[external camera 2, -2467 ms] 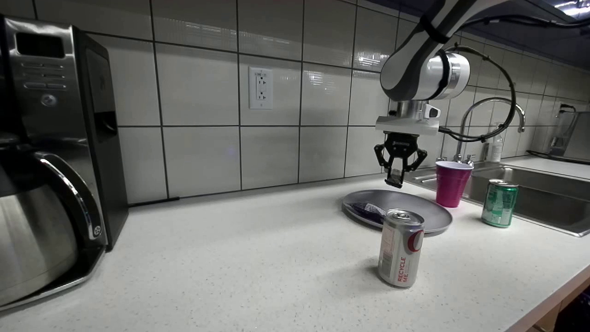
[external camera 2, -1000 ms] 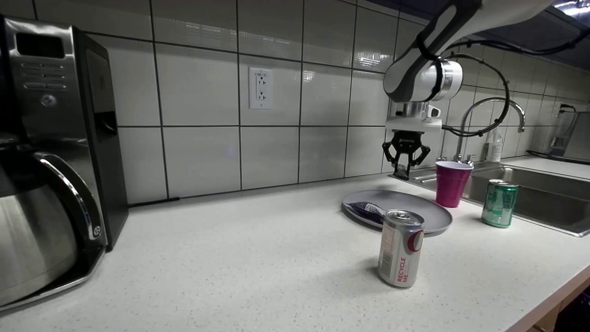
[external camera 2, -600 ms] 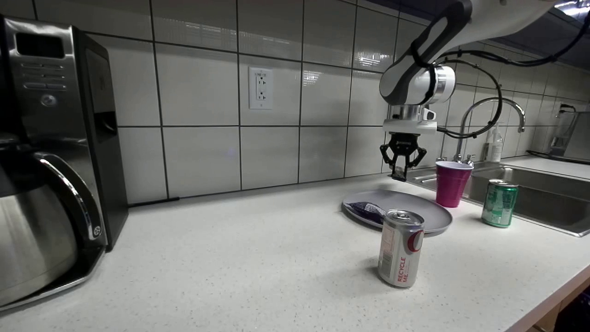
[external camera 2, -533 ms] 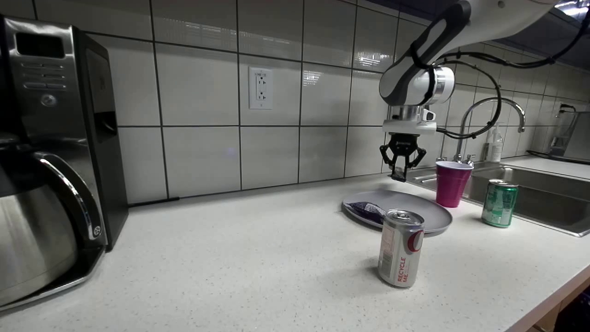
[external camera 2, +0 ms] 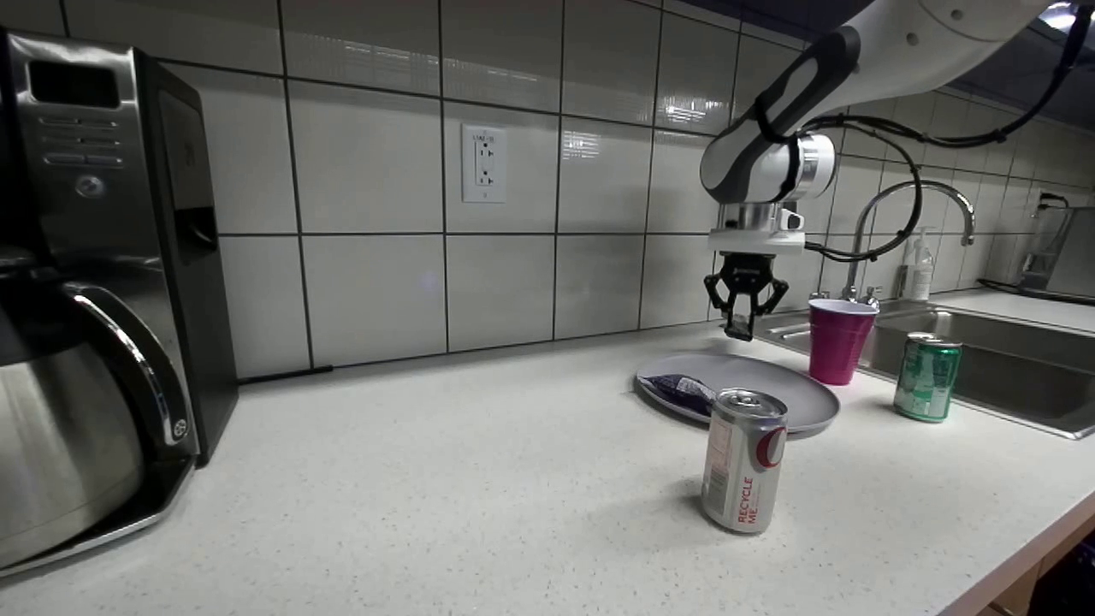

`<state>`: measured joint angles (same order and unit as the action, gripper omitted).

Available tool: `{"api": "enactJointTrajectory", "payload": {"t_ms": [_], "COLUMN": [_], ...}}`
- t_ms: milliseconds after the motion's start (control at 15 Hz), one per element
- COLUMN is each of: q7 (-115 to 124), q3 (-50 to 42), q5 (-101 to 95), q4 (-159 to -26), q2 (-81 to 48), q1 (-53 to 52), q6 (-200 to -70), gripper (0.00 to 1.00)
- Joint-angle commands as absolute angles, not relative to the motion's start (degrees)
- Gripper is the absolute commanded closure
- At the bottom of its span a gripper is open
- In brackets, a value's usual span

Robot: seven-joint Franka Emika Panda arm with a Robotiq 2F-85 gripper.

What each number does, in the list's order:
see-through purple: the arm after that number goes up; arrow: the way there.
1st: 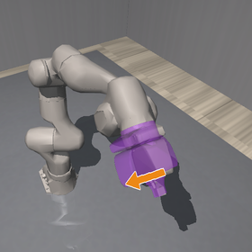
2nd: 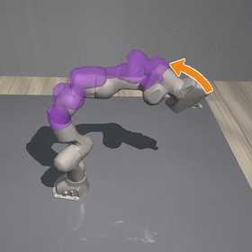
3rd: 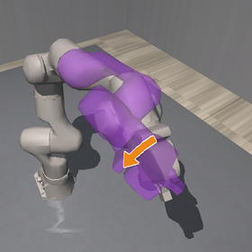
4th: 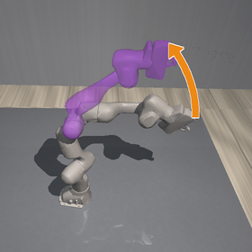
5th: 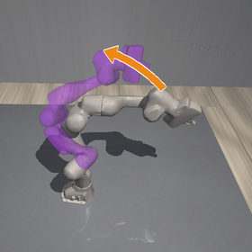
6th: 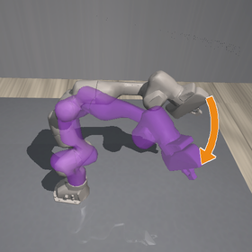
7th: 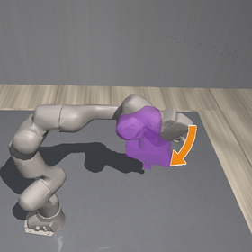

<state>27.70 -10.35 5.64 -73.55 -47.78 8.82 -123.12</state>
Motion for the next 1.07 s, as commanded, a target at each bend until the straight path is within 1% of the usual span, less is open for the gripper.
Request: {"api": "enactJointTrajectory", "payload": {"t_ms": [0,133,200,267,400,600,667,1000], "q7": [25.85,25.88,26.03,25.93,26.06,25.97,25.71,22.71], "q3": [-9.45,-9.46,-9.51,-9.52,-9.6,-9.62,-9.61,-9.04], "q5": [6.95,6.86,6.8,6.7,6.59,6.46,6.32,5.83], "q4": [-68.11,-67.19,-66.9,-66.5,-66.23,-66.59,-66.86,-69.44], "q2": [-50.36,-50.99,-51.18,-51.42,-51.63,-51.29,-51.04,-49.09], "q1": [10.28,10.34,10.3,10.3,10.22,10.05,9.96,9.23], "q6": [-119.41,-118.95,-118.82,-118.55,-118.37,-118.52,-118.53,-119.69], "gripper": [0.92,0.92,0.42,0.42,0.28,0.05,0.0,0.0]}}
